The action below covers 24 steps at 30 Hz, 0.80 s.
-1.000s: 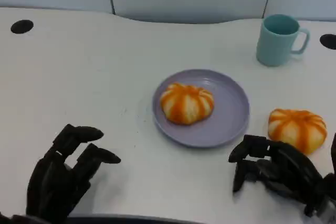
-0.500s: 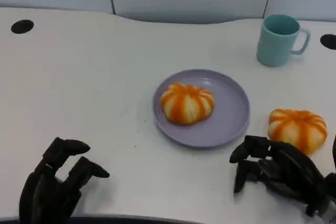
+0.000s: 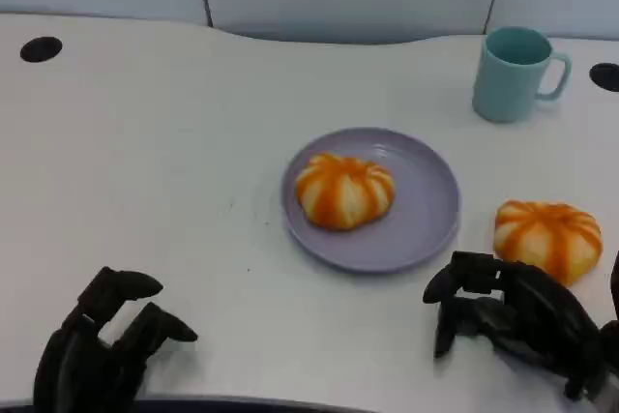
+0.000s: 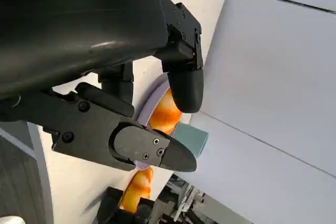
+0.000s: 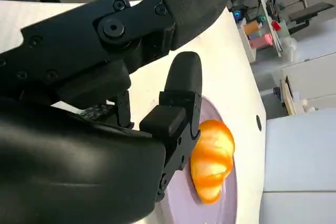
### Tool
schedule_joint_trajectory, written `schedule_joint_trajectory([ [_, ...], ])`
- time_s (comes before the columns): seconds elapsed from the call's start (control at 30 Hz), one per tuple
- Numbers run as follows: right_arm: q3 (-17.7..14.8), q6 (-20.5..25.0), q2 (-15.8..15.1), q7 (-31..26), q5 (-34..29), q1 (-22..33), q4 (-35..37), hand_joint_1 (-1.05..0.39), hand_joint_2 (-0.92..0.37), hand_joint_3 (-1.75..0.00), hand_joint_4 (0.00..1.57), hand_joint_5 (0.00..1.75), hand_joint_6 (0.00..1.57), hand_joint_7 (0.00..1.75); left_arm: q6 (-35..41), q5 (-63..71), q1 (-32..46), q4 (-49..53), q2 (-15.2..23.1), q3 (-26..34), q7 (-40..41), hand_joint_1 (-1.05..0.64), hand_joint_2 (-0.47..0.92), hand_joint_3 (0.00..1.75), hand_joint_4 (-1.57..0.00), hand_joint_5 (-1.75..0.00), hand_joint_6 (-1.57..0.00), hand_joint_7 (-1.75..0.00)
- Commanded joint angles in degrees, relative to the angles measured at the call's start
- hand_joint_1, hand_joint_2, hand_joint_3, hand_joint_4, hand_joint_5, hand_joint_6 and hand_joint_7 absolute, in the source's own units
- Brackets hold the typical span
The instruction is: Grasp the bread from the table and place it into the plate.
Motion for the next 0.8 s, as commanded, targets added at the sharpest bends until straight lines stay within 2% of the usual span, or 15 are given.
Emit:
schedule_joint_trajectory([
  [0.03,-0.1,4.3,-0.7,-0.7,-0.1,1.2,-0.2,-0.51,-0.92,-0.08,0.62,1.49,0.71,1.02,0.7,0.7,-0.5,0.8,1.2,0.4,0.5,-0.56,0.9,0.03,-0.43,-1.75,-0.28,-1.59],
  [0.23,-0.4,6.1,-0.8,-0.3,0.1,1.0,-0.1,-0.49,-0.92,-0.08,0.57,1.49,0.65,1.06,1.1,0.7,-0.8,0.9,1.2,0.4,0.0,-0.58,0.9,0.02,-0.44,-1.75,-0.26,-1.64],
  [0.5,-0.8,5.1,-0.8,-0.3,0.3,0.9,1.7,-0.51,-0.92,-0.07,0.6,1.47,0.67,1.03,0.1,0.1,-1.4,2.6,0.9,0.9,-2.1,-0.6,0.91,0.0,-0.48,-1.75,-0.4,-1.41],
  [0.6,-1.0,5.0,-0.6,-0.4,0.4,0.9,1.7,-0.52,-0.92,-0.07,0.63,1.42,0.71,0.95,-1.0,0.6,-1.5,2.9,0.8,0.8,-2.3,-0.61,0.91,0.0,-0.47,-1.75,-0.37,-1.49],
  [0.67,-0.7,6.6,-0.7,-1.1,0.4,1.0,0.2,-0.53,-0.92,-0.06,0.64,1.42,0.73,0.93,-1.2,0.4,-1.5,3.1,0.9,0.7,-2.8,-0.59,0.92,0.0,-0.47,-1.75,-0.36,-1.53],
  [0.8,-1.0,6.4,-0.4,-0.3,0.9,1.5,-0.4,-0.52,-0.92,-0.07,0.61,1.49,0.72,0.96,-1.2,0.5,-1.4,3.2,1.0,0.8,-3.0,-0.58,0.92,0.02,-0.46,-1.75,-0.36,-1.48],
])
